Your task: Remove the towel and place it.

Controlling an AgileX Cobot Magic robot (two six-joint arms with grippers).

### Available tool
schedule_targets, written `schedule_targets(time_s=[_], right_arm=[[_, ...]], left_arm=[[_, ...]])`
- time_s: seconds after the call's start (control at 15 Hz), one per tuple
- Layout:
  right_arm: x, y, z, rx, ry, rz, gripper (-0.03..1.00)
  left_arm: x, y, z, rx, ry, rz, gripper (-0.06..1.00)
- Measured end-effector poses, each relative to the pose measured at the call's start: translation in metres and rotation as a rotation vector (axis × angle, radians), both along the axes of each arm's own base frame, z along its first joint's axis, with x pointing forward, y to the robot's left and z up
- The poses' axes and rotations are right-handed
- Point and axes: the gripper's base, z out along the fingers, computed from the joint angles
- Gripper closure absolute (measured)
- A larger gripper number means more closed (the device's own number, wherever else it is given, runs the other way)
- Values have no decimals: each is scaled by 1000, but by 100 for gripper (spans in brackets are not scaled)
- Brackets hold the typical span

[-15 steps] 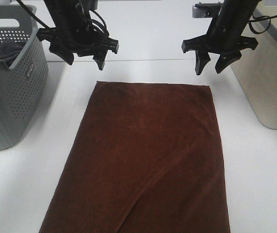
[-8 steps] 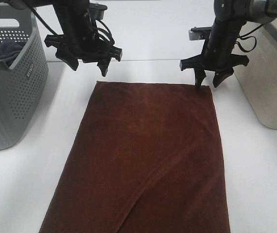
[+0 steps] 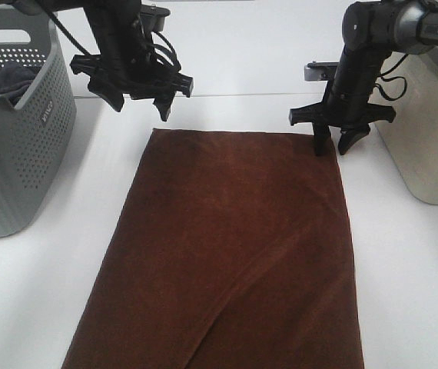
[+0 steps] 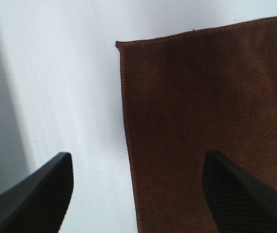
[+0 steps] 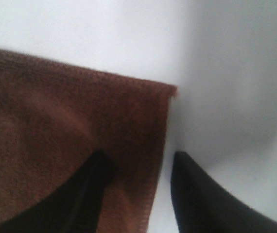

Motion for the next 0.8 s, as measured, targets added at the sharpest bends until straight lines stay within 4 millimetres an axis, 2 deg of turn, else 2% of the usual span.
schedule_targets(time_s=[0.07, 0.2, 0.27, 0.4, 0.6, 0.8], right_arm=[[0, 1, -1, 7, 3, 7, 61], [0, 3, -1, 26, 4, 35, 93], [0, 3, -1, 27, 4, 37, 97], [0, 3, 0, 29, 5, 40, 97], [-2, 3, 2, 27, 22, 47, 97], [-2, 3, 2, 26, 22, 54, 97]], left_arm=[[0, 0, 0, 0, 0, 0, 24], [0, 0, 0, -3, -5, -1, 24], [1, 0, 0, -4, -14, -3, 24], [6, -2, -5, 0, -43, -13, 30], [13, 0, -32, -2, -32, 13, 34], [30, 18, -54, -28, -45, 71, 34]])
